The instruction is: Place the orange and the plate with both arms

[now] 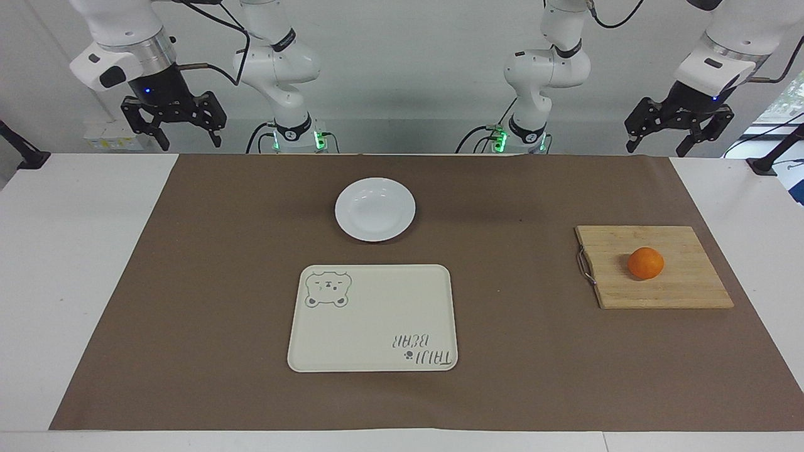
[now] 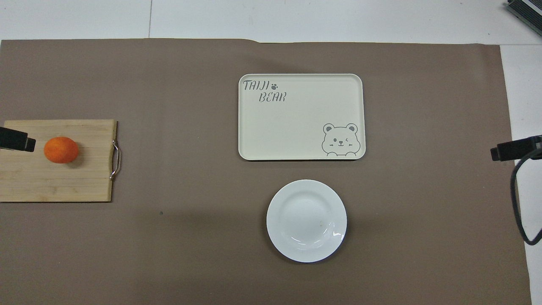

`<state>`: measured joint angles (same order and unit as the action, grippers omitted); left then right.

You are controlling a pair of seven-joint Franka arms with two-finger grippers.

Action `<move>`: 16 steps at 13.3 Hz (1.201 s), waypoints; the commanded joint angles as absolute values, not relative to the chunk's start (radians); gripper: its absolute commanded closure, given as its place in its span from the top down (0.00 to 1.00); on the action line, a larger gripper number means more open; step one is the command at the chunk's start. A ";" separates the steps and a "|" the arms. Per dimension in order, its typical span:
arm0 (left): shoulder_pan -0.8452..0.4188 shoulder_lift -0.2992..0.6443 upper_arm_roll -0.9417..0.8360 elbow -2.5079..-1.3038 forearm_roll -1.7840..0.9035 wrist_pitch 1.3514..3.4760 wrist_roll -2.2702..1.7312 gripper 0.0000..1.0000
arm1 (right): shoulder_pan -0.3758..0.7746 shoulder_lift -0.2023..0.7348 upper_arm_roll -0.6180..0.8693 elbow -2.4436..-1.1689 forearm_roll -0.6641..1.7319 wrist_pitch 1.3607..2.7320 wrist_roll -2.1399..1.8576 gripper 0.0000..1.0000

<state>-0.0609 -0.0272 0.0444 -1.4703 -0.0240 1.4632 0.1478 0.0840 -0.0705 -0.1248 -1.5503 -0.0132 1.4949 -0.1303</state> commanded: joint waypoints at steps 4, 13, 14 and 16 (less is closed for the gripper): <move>-0.057 -0.026 0.054 -1.460 -0.034 1.474 0.147 1.00 | 0.069 -0.081 -0.118 -1.565 -0.005 1.502 -0.155 1.00; -0.057 -0.026 0.054 -1.462 -0.035 1.473 0.144 1.00 | 0.069 -0.081 -0.118 -1.565 -0.005 1.502 -0.155 1.00; -0.055 -0.026 0.054 -1.462 -0.035 1.473 0.146 1.00 | 0.069 -0.081 -0.118 -1.565 -0.005 1.502 -0.155 1.00; -0.040 -0.026 0.057 -1.462 -0.037 1.474 0.152 1.00 | 0.069 -0.081 -0.118 -1.565 -0.005 1.502 -0.155 1.00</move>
<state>-0.0592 -0.0272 0.0535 -1.4703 -0.0240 1.4649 0.1478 0.0840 -0.0705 -0.1248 -1.5503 -0.0132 1.4949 -0.1303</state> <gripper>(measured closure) 0.000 0.000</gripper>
